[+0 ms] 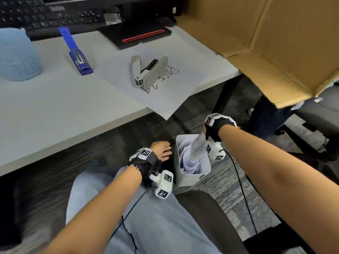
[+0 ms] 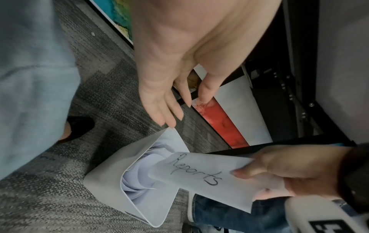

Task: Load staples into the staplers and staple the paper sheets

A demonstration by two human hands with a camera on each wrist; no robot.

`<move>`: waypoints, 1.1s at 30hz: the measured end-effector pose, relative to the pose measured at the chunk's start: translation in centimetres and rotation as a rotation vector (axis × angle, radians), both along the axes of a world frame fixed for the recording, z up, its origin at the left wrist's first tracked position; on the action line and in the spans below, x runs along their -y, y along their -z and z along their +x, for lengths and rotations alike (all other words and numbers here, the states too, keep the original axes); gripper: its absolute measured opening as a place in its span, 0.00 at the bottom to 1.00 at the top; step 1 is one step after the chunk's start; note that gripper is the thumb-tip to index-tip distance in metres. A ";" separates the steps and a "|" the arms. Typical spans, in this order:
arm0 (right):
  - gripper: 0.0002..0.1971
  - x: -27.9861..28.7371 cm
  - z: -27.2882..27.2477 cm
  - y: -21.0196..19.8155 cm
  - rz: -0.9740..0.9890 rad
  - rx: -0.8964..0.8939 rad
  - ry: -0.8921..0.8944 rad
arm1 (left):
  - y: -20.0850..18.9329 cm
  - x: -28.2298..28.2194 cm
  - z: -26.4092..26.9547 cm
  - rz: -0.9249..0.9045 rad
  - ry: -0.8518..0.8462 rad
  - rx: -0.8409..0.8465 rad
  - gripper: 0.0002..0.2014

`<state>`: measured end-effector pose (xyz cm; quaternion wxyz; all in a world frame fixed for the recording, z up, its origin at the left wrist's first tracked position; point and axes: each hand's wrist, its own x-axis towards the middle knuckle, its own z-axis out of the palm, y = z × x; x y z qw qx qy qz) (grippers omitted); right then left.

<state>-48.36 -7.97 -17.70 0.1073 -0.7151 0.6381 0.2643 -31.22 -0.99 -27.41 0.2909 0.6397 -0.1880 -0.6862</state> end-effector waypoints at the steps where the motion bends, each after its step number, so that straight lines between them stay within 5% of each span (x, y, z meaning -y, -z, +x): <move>1: 0.11 -0.4 0.5 0.3 0.012 -0.006 -0.012 | 0.2 0.2 -0.1 0.006 0.002 -0.008 0.08; 5: 0.07 -1.1 1.2 1.8 0.055 -0.013 -0.016 | 1.7 0.9 -0.6 0.033 -0.018 -0.052 0.10; 10: 0.13 -0.8 1.0 4.2 0.086 0.030 0.042 | 3.1 1.5 -1.2 0.025 -0.025 -0.049 0.10; 13: 0.03 -0.8 1.5 4.7 0.125 0.052 0.088 | 4.3 1.6 -1.3 0.033 -0.049 -0.059 0.13; 15: 0.18 -1.1 2.8 3.7 0.206 0.116 0.112 | 5.2 1.6 -1.1 0.052 -0.064 -0.069 0.13; 18: 0.19 -2.5 5.7 1.3 0.184 0.223 0.142 | 6.6 1.5 -0.6 0.092 -0.101 -0.107 0.13; 26: 0.23 0.8 3.4 15.4 0.201 0.339 0.343 | 7.9 1.9 0.9 0.158 -0.187 -0.218 0.14; 33: 0.21 1.0 3.4 18.3 0.462 0.368 0.333 | 8.8 1.8 1.0 0.158 -0.188 -0.250 0.19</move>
